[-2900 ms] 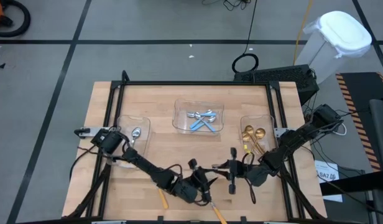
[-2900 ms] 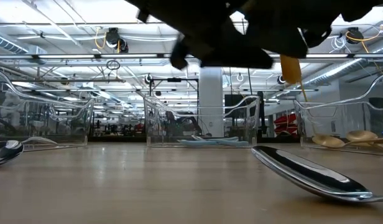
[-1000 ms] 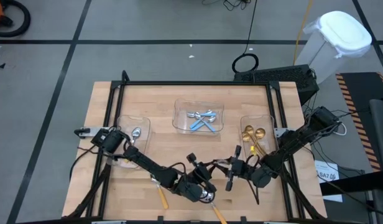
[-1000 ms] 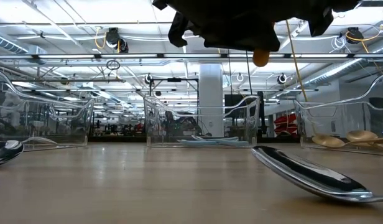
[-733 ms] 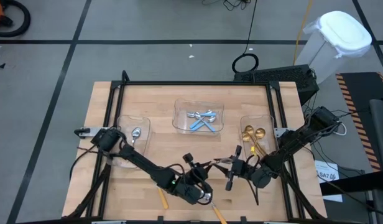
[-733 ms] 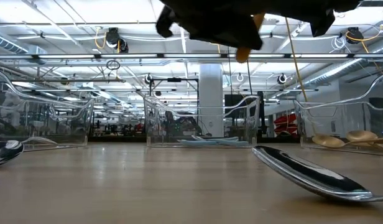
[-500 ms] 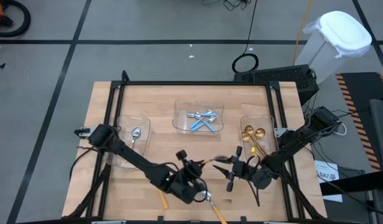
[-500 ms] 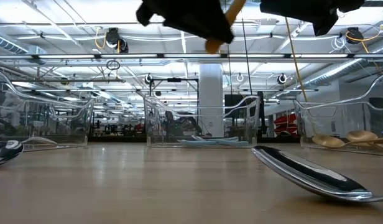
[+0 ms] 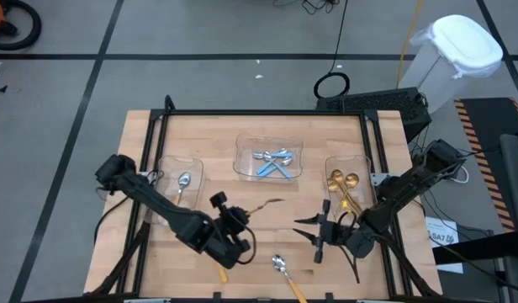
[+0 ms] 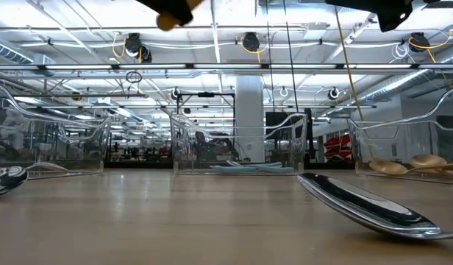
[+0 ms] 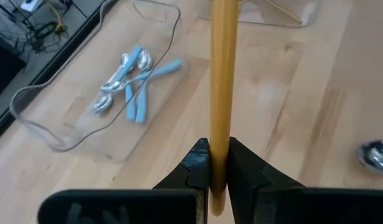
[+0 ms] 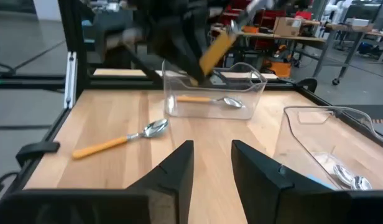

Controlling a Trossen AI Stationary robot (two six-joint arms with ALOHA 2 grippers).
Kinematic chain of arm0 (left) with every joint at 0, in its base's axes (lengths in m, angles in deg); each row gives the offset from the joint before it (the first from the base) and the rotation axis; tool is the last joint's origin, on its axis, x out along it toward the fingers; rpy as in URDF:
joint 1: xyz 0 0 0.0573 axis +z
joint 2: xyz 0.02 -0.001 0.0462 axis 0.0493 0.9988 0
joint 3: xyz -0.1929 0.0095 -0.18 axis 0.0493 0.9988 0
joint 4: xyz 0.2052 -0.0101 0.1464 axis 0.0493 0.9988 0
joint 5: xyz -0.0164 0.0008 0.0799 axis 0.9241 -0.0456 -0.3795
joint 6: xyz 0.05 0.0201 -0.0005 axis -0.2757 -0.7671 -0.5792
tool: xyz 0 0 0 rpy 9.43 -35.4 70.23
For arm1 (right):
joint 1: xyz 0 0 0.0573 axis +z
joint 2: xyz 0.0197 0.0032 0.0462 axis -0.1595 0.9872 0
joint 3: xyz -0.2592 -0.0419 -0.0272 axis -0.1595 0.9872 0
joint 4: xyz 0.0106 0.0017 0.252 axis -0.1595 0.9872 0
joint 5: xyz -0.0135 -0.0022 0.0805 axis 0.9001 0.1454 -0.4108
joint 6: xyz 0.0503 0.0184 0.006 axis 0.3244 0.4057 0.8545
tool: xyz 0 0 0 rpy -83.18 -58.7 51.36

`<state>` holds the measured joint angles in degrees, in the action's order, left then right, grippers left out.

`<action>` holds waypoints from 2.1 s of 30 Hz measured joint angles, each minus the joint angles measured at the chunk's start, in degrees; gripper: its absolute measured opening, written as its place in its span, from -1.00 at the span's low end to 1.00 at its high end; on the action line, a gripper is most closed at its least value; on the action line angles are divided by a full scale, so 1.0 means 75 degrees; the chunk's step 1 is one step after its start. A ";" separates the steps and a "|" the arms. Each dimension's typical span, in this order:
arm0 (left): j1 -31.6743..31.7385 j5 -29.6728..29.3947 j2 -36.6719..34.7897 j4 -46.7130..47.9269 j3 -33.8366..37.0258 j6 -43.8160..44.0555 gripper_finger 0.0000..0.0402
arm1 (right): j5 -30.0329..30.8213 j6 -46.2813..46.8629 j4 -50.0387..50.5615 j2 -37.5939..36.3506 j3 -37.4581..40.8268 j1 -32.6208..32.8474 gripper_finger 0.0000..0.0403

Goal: Sort silverware by color (type)
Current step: Put the yellow spoon into the left transparent bin

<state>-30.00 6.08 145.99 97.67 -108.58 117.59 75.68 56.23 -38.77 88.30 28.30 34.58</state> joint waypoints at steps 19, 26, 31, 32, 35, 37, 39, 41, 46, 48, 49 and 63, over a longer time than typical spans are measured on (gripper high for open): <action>-0.0293 0.1339 -0.1058 0.4334 -0.0003 0.2454 -0.86 | 0.0012 0.0062 0.0855 -0.0763 0.0000 0.0541 -0.48; -0.0293 0.2046 -0.1868 0.4719 -0.0002 0.2256 -0.86 | 0.0015 0.0065 0.0965 -0.0762 0.0000 0.0535 -0.48; -0.0271 0.1999 -0.2755 0.4943 0.0000 0.2172 -0.86 | 0.0015 0.0065 0.0988 -0.0762 0.0000 0.0535 -0.48; -0.0271 0.1941 -0.2929 0.4970 0.0003 0.2171 -0.86 | 0.0015 0.0065 0.0992 -0.0762 0.0000 0.0534 -0.48; -0.0271 0.1864 -0.3522 0.4984 0.0165 0.2149 -0.86 | 0.0015 0.0065 0.0994 -0.0759 0.0000 0.0532 -0.48; -0.0271 0.1864 -0.3965 0.4979 0.0407 0.2188 -0.86 | 0.0015 0.0064 0.0994 -0.0759 0.0000 0.0532 -0.48; -0.0271 0.1871 -0.4482 0.4967 0.0815 0.2381 -0.86 | 0.0015 0.0065 0.0997 -0.0759 0.0000 0.0532 -0.48; -0.0271 0.1879 -0.5070 0.4889 0.1346 0.2686 -0.86 | 0.0015 0.0062 0.0998 -0.0759 0.0000 0.0532 -0.48; -0.0280 0.2058 -0.6396 0.3684 0.2988 0.3272 -0.86 | 0.0015 0.0065 0.1023 -0.0759 0.0000 0.0532 -0.48; -0.0300 0.2152 -0.6781 0.3253 0.3649 0.3403 -0.86 | 0.0015 0.0065 0.1051 -0.0759 0.0000 0.0532 -0.48; -0.0304 0.2214 -0.6941 0.3079 0.3964 0.3492 -0.86 | 0.0015 0.0064 0.1066 -0.0756 0.0000 0.0532 -0.48; -0.0551 0.3563 -0.7341 0.2210 0.6192 0.6181 -0.85 | 0.0067 0.0295 0.1457 -0.0756 0.0000 0.0526 -0.48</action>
<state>-34.13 32.80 90.93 114.25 -62.14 163.94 76.18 58.44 -27.85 82.63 28.30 38.53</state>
